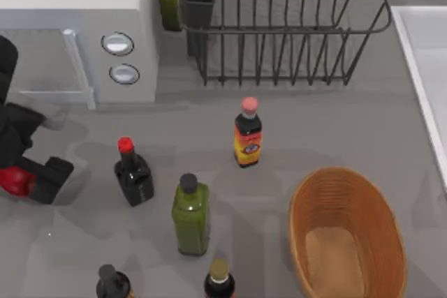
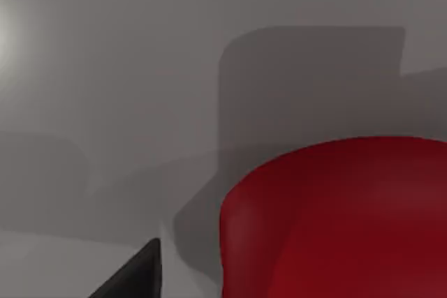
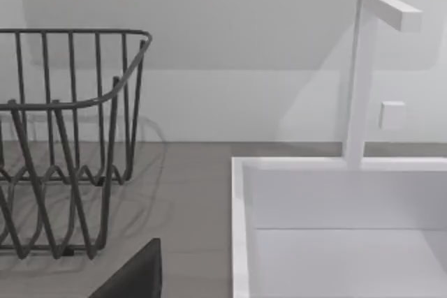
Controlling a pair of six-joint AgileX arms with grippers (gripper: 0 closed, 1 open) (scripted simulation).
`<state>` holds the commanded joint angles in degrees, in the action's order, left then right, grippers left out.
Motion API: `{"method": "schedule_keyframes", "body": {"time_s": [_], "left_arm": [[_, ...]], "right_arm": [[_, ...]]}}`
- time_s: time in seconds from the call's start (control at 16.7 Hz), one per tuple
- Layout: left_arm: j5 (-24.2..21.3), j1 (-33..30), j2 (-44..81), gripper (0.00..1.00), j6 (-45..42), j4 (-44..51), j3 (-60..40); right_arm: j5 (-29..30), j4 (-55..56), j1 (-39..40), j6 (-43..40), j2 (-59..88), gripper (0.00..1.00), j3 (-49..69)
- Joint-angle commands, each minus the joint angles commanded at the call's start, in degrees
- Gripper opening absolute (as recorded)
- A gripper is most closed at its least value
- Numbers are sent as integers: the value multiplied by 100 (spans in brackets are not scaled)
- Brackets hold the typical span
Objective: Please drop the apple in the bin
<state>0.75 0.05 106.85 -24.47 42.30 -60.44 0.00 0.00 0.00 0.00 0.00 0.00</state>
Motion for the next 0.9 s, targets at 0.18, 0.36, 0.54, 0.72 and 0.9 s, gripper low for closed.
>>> {"method": "schedule_keyframes", "body": {"time_s": [0.18,0.36,0.54,0.72,0.9], "left_arm": [[-1,-9,258,100,6,-171,-133],[-1,-9,260,100,6,-172,-134],[-1,-9,260,85,6,-172,-134],[-1,-9,260,62,6,-172,-134],[-1,-9,260,40,6,-172,-134]], "right_arm": [[0,0,0,0,0,100,0],[0,0,0,0,0,100,0],[0,0,0,0,0,100,0],[0,0,0,0,0,100,0],[0,0,0,0,0,100,0]]}}
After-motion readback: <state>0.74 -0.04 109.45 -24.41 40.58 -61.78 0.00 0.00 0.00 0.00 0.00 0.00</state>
